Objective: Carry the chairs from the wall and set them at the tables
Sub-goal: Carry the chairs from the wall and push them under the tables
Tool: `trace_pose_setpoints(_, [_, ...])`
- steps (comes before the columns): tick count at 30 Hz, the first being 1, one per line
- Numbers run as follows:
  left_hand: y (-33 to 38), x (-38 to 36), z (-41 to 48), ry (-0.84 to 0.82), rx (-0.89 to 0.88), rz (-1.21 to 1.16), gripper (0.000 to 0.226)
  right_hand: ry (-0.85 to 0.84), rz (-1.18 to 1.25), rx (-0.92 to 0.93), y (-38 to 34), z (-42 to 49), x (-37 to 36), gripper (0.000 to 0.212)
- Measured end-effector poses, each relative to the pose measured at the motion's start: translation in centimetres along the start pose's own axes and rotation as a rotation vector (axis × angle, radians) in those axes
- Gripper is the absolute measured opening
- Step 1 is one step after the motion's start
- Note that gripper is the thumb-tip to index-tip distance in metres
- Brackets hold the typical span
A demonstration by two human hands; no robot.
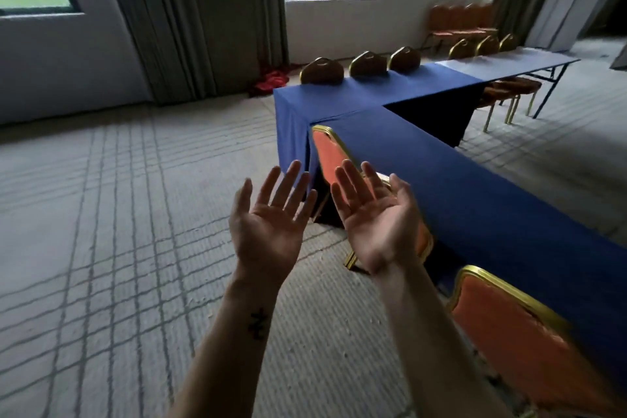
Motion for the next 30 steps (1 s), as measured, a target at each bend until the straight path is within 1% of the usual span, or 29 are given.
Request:
trace_pose_setpoints(1, [1.5, 0.6, 0.1, -0.038, 0.012, -0.030, 0.056, -0.031, -0.017, -0.013, 1.5, 0.0, -1.1, 0.054])
trace_pose_setpoints(4, [5.9, 2.6, 0.3, -0.104, -0.045, -0.064, 0.057, -0.063, -0.069, -0.087, 6.0, 0.3, -3.9, 0.058])
trace_pose_setpoints(6, [8.6, 3.6, 1.0, -0.088, -0.085, -0.045, 0.058, -0.081, -0.097, -0.131, 8.6, 0.9, -6.0, 0.053])
trace_pose_setpoints(8, [11.2, 4.2, 1.8, -0.076, -0.137, -0.038, 0.059, -0.108, -0.112, -0.159, 10.6, 2.2, -7.8, 0.053])
trace_pose_setpoints(9, [11.9, 4.7, 2.3, -0.038, -0.154, -0.035, 0.059, -0.131, -0.128, -0.181, 11.5, 2.7, -8.2, 0.054])
trace_pose_setpoints(13, [15.0, 6.4, 6.8, 0.036, -0.213, -0.057, 0.059, -0.158, -0.153, -0.254, 15.5, 6.9, -10.7, 0.051])
trace_pose_setpoints(15, [15.7, 6.6, 10.3, 0.052, -0.206, -0.078, 0.059, -0.168, -0.162, -0.290, 17.3, 10.1, -11.8, 0.051])
trace_pose_setpoints(18, [16.9, 5.7, 16.0, 0.061, -0.202, -0.074, 0.060, -0.171, -0.131, -0.339, 19.3, 15.8, -13.6, 0.052])
trace_pose_setpoints(22, [19.5, 2.3, 23.6, 0.054, -0.227, -0.055, 0.062, -0.206, -0.097, -0.383, 20.6, 24.2, -18.0, 0.054])
trace_pose_setpoints(26, [22.3, -1.2, 30.3, 0.041, -0.296, -0.059, 0.067, -0.258, -0.072, -0.424, 21.0, 31.2, -22.8, 0.052])
trace_pose_setpoints(30, [24.2, -3.7, 36.8, 0.028, -0.300, -0.074, 0.070, -0.257, -0.050, -0.437, 21.3, 37.6, -26.2, 0.051])
Point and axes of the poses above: each hand's wrist, its own z-axis towards the middle knuckle, its own x-axis out of the back of the hand, y = z × x, the point moved 3 cm from there along z, towards the middle knuckle, and after that the axes turned 10 degrees about y, right-handed, at the moved point
